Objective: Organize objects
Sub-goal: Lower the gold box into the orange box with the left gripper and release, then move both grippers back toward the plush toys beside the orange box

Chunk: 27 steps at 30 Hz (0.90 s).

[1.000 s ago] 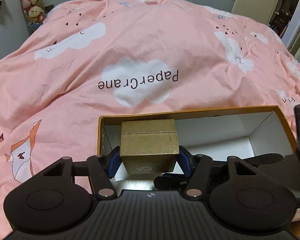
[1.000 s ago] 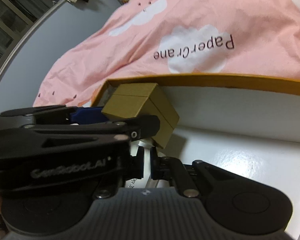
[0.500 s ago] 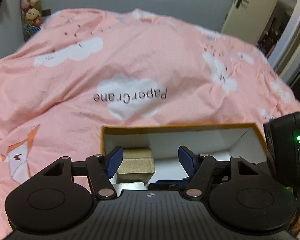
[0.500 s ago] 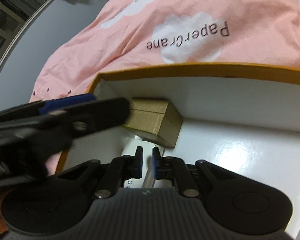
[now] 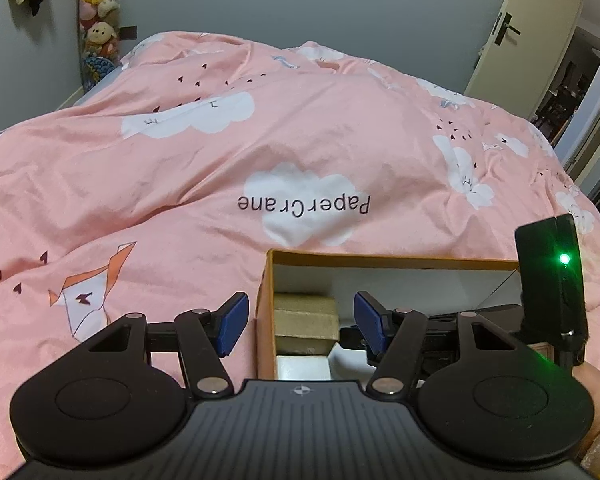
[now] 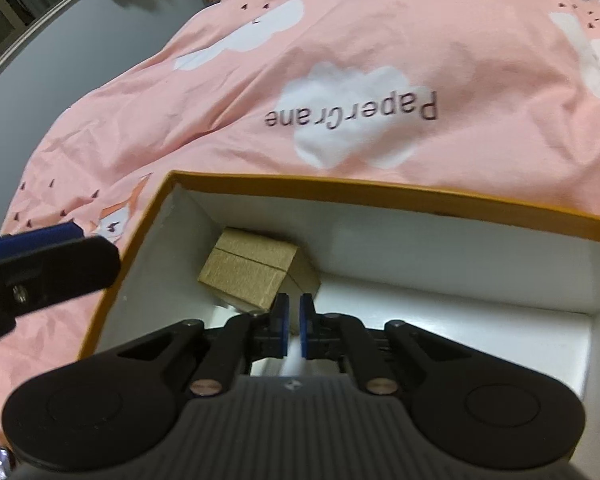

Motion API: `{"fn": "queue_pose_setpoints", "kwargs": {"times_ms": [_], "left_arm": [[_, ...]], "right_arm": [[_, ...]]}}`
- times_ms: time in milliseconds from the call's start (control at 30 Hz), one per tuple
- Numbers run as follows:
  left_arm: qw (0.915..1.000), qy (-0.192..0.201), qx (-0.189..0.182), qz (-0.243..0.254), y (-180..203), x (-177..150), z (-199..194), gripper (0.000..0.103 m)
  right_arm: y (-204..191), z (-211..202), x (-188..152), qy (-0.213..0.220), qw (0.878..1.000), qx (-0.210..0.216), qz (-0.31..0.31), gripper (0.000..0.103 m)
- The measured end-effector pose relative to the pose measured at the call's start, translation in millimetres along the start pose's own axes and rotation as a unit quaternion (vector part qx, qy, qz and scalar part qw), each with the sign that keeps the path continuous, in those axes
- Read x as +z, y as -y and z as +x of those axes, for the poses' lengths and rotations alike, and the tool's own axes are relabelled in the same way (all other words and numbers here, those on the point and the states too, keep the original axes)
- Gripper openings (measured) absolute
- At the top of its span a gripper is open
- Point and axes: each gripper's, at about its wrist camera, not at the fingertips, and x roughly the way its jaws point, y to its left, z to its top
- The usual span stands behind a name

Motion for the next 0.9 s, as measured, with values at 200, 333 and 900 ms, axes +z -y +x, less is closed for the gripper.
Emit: {"fn": "queue_pose_setpoints", "kwargs": {"times_ms": [200, 333, 900], "left_arm": [[1.0, 0.007, -0.004, 0.0, 0, -10, -14, 0.068], [0.9994, 0.026, -0.019, 0.014, 13, -21, -40, 0.065], [0.9907, -0.044, -0.129, 0.008, 68, -129, -102, 0.06]], "right_arm": [[-3, -9, -2, 0.007, 1.0, -0.011, -0.007, 0.005], [-9, -50, -16, 0.046, 0.999, -0.006, -0.023, 0.007], [6, -204, -191, 0.131, 0.988, -0.085, -0.009, 0.018]]}}
